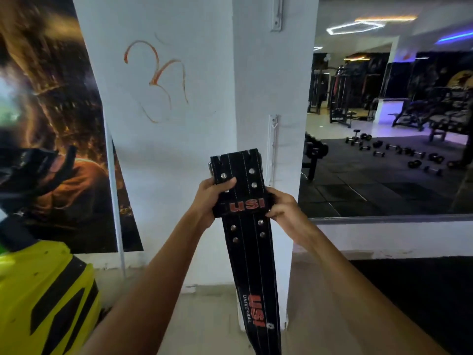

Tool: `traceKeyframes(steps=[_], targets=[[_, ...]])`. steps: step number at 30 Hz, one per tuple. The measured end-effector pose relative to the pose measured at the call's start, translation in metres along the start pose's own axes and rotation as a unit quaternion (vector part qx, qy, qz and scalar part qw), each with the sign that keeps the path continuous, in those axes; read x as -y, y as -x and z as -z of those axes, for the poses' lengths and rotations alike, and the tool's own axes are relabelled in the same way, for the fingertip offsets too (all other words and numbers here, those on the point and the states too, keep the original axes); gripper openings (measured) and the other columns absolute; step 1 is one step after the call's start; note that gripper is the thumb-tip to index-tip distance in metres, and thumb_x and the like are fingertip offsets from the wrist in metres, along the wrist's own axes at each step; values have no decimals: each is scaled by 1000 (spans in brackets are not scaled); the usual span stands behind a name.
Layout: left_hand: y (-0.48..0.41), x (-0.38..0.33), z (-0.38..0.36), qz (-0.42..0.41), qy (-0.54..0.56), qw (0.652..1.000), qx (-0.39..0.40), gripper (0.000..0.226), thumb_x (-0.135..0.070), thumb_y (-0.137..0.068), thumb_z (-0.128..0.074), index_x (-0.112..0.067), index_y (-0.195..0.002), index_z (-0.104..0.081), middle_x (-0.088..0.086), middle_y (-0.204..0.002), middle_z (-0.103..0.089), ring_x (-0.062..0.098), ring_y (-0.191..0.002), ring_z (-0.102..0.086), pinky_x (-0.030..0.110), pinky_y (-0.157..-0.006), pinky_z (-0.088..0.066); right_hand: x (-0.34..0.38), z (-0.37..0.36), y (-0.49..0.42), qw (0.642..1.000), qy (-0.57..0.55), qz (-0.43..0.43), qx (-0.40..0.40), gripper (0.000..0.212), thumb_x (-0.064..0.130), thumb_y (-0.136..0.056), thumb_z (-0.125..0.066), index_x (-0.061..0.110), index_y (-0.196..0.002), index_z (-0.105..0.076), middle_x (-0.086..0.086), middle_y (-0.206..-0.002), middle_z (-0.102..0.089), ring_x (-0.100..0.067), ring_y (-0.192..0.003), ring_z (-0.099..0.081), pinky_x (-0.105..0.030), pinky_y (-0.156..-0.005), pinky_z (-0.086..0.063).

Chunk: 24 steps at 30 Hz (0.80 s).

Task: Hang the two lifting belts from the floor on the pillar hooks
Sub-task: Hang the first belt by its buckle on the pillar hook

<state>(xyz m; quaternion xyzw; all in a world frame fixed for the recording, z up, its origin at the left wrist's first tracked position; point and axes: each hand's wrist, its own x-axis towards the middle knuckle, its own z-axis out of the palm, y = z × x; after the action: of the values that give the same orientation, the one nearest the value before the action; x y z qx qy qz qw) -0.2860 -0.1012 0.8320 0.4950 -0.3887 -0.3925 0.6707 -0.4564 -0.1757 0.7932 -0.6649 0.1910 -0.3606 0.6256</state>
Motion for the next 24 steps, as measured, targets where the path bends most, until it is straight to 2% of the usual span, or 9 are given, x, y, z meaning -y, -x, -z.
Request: traceKeyframes(steps=[3, 5, 8, 9, 11, 12, 14, 18, 24], targets=[[1, 0, -5, -9, 26, 1000, -6, 23, -7, -84, -62, -2, -106, -65, 16, -98, -71, 32, -86, -70, 39, -67, -59, 22, -2, -4, 1000, -10, -1, 3, 42, 18, -71, -40, 18, -102, -68, -9, -103, -67, -21, -96, -59, -31, -84, -46], [-2, -8, -8, -7, 26, 1000, 7, 22, -6, -84, -59, -4, -106, -65, 14, -93, -72, 32, -84, -69, 41, -70, -59, 35, -3, -10, 1000, -22, -16, -5, 39, 37, -82, -42, 17, -100, -69, -8, -103, -67, -20, -97, -60, -36, -89, -42], [-1, -15, -19, -18, -2, 999, 50, 19, -17, -89, -54, -8, -98, -68, 7, -82, -72, 24, -77, -68, 30, -65, -57, 52, -6, -27, 997, -13, -46, -59, 61, 57, -91, -32, 10, -113, -64, -5, -104, -67, -22, -103, -60, -39, -98, -39], [1, -15, -24, -27, -7, 998, 57, 25, -25, -92, -50, -9, -99, -69, 4, -81, -72, 21, -77, -69, 28, -63, -56, 56, -11, -31, 994, 0, -50, -94, 63, 57, -91, -34, 6, -111, -64, -7, -99, -67, -24, -99, -62, -38, -95, -43], [2, -10, -30, -34, -1, 998, 46, 34, -36, -95, -45, -13, -104, -68, 5, -87, -74, 18, -77, -70, 25, -62, -56, 58, -19, -32, 988, -7, -55, -146, 53, 52, -91, -40, 8, -100, -67, -7, -87, -66, -22, -82, -64, -33, -74, -49], [1, -8, -30, -36, 13, 999, 34, 31, -35, -95, -46, -15, -105, -67, 6, -91, -74, 19, -78, -70, 27, -62, -56, 55, -21, -31, 986, -23, -45, -158, 46, 49, -92, -42, 12, -93, -68, -4, -84, -66, -20, -77, -63, -30, -63, -48], [-1, -9, -31, -51, 38, 998, 14, 17, -27, -94, -50, -18, -104, -61, 8, -99, -71, 22, -81, -69, 32, -69, -57, 49, -21, -30, 984, -60, -6, -166, 38, 48, -92, -44, 20, -83, -68, 3, -87, -68, -18, -80, -63, -29, -60, -45], [-5, -13, -31, -69, 54, 996, -1, 21, -27, -97, -46, -15, -97, -63, 9, -101, -70, 25, -85, -67, 38, -77, -53, 48, -22, -28, 982, -67, 38, -175, 36, 45, -93, -41, 23, -87, -69, 5, -99, -71, -20, -99, -64, -36, -86, -50], [-11, -27, -35, 3, 45, 997, -69, 30, -27, -90, -55, -7, -69, -64, 2, -56, -70, 16, -50, -66, 22, -49, -50, 46, -31, -32, 978, -50, 62, -192, 34, 44, -94, -39, 28, -89, -68, 6, -103, -70, -21, -107, -63, -47, -103, -44]])
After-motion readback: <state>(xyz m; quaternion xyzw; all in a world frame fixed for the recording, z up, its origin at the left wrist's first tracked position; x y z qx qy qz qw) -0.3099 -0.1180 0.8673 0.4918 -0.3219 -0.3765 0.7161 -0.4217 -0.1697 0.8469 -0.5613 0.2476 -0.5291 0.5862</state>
